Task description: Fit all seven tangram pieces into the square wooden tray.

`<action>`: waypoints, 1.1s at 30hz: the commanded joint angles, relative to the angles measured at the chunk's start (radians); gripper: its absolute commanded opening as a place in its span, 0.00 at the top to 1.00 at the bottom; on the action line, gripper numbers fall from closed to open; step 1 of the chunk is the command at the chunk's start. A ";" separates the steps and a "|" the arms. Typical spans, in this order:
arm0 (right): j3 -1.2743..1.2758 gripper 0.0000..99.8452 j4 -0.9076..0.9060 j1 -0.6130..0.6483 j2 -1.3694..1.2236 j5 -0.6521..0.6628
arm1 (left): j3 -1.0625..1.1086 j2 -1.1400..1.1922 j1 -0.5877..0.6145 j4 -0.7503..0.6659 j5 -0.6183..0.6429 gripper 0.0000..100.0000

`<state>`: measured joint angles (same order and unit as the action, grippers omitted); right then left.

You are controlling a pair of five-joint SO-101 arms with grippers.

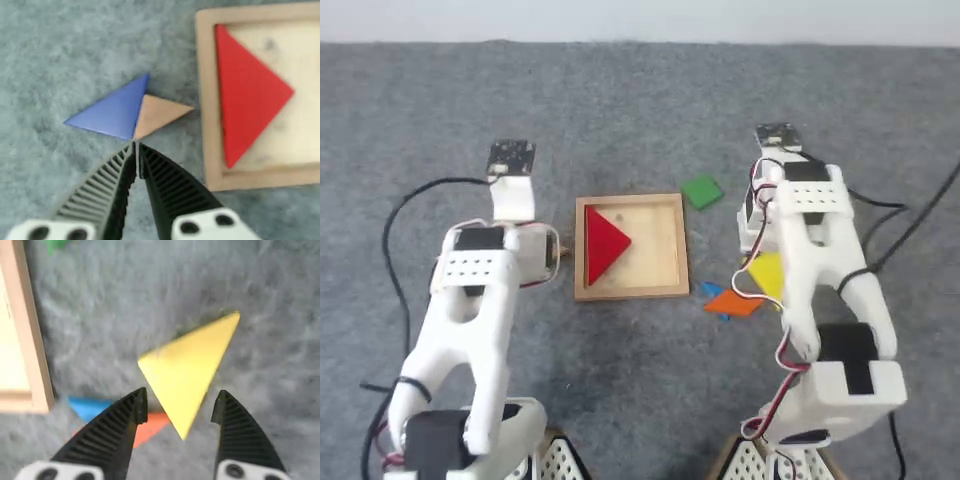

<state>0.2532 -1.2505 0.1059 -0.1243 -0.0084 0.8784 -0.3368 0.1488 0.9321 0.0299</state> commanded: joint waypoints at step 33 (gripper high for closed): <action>-0.078 0.73 0.042 0.018 -0.203 -0.083 | 0.079 -0.015 0.017 -0.149 -0.083 0.99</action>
<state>0.2179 -1.1784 0.1243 -0.3330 -0.1204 0.9628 -0.3368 0.1580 0.8017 -0.0437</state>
